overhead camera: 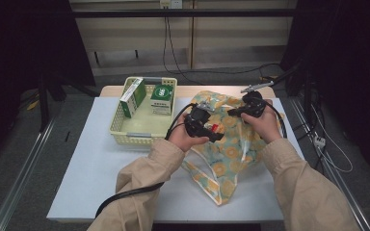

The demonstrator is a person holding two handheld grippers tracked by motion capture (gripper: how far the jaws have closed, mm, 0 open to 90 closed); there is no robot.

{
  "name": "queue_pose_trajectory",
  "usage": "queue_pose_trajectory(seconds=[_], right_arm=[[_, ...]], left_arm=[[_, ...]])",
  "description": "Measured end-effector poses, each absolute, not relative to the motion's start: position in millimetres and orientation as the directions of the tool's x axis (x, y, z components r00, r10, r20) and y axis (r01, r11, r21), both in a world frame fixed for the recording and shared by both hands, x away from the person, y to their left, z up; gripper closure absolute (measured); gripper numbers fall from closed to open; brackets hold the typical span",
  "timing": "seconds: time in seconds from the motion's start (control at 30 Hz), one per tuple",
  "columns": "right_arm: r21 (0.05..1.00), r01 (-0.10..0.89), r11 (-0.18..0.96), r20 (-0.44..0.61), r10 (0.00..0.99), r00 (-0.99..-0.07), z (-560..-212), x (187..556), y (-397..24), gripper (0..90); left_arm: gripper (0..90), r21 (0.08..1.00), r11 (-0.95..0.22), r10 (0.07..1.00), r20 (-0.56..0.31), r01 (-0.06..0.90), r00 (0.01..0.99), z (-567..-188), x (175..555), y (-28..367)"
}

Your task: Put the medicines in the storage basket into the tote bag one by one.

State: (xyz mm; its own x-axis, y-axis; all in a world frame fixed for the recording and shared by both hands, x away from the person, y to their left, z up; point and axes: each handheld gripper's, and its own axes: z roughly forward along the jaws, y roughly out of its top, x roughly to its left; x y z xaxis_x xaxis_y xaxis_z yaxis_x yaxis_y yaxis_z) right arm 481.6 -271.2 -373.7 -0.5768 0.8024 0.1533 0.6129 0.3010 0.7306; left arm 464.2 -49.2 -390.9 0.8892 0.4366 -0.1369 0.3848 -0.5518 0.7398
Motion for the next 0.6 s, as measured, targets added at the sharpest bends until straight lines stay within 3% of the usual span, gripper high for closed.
queue_pose_trajectory(seconds=[0.3, 0.6], right_arm=[[0.734, 0.605, 0.307, 0.161, 0.788, -0.594, -367, 475, -270, 90.0], [0.733, 0.603, 0.313, 0.167, 0.778, -0.606, -367, 473, -268, 90.0]], left_arm=[[20.6, 0.737, -0.502, 0.574, -0.108, 0.453, 0.812, -406, 494, -43], [20.6, 0.735, -0.496, 0.573, -0.122, 0.462, 0.810, -406, 500, -39]])
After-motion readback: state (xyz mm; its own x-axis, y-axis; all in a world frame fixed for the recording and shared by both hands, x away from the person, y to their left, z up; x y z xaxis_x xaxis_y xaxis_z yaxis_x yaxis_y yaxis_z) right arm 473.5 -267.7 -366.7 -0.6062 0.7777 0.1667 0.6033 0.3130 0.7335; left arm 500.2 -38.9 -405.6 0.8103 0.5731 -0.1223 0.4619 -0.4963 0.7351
